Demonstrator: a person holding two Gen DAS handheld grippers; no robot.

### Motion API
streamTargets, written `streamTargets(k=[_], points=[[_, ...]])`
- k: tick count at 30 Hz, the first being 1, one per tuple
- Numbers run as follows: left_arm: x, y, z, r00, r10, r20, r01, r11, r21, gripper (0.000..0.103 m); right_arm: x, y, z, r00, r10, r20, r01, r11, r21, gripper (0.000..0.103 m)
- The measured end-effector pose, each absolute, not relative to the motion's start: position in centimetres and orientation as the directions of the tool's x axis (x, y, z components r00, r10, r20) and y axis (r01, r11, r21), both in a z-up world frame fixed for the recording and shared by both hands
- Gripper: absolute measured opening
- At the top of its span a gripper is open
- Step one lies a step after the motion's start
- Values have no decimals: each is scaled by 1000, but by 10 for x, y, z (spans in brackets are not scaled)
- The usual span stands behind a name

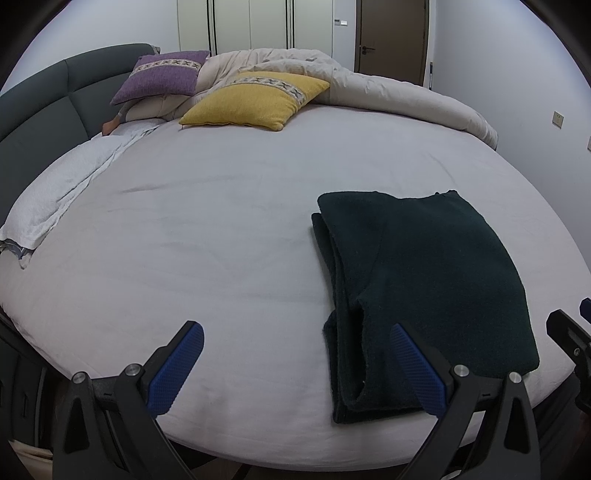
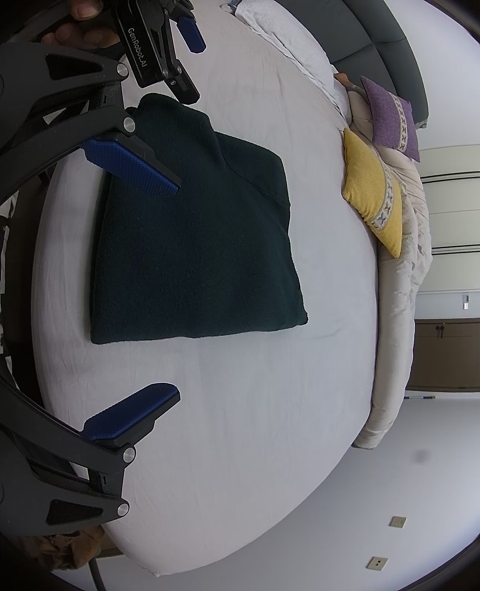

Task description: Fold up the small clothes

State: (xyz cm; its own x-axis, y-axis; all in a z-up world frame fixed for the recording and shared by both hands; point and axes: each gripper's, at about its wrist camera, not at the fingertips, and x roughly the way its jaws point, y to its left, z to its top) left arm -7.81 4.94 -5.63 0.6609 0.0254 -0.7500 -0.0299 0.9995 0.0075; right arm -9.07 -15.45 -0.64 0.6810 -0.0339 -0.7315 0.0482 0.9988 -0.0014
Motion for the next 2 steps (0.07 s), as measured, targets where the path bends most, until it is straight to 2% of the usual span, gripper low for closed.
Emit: streamTargets(k=[2], points=[[-78, 50, -56, 660, 24, -751, -29, 1000, 7, 103, -91, -153, -7, 680, -33, -732, 50, 999, 2, 102]])
